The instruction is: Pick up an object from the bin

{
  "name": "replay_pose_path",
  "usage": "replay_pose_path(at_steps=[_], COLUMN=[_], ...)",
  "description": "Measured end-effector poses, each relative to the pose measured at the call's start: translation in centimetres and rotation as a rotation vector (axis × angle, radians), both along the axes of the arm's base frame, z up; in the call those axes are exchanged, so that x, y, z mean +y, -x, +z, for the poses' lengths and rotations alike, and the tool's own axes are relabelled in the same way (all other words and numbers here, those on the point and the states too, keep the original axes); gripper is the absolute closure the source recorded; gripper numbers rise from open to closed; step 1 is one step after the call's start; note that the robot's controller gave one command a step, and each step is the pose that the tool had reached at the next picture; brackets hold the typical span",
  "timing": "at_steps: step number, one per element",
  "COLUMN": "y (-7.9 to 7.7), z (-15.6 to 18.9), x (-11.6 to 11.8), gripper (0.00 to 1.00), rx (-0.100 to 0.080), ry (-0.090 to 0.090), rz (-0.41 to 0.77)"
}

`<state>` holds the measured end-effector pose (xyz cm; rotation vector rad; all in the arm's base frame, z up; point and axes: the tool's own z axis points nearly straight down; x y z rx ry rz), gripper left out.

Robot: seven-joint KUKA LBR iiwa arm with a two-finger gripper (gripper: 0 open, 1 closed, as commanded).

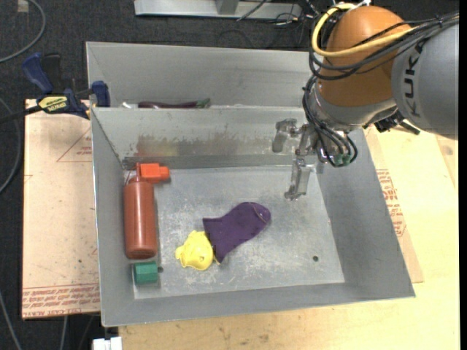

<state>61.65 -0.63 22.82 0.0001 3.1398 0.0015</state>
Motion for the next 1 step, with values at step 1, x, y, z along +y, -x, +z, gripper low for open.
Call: replay_pose_path(at_steps=[1], y=[1.04], z=[-4.50], x=[2.72], gripper=[0.00], rx=[-0.002], ry=[-0.001], rz=[-0.018])
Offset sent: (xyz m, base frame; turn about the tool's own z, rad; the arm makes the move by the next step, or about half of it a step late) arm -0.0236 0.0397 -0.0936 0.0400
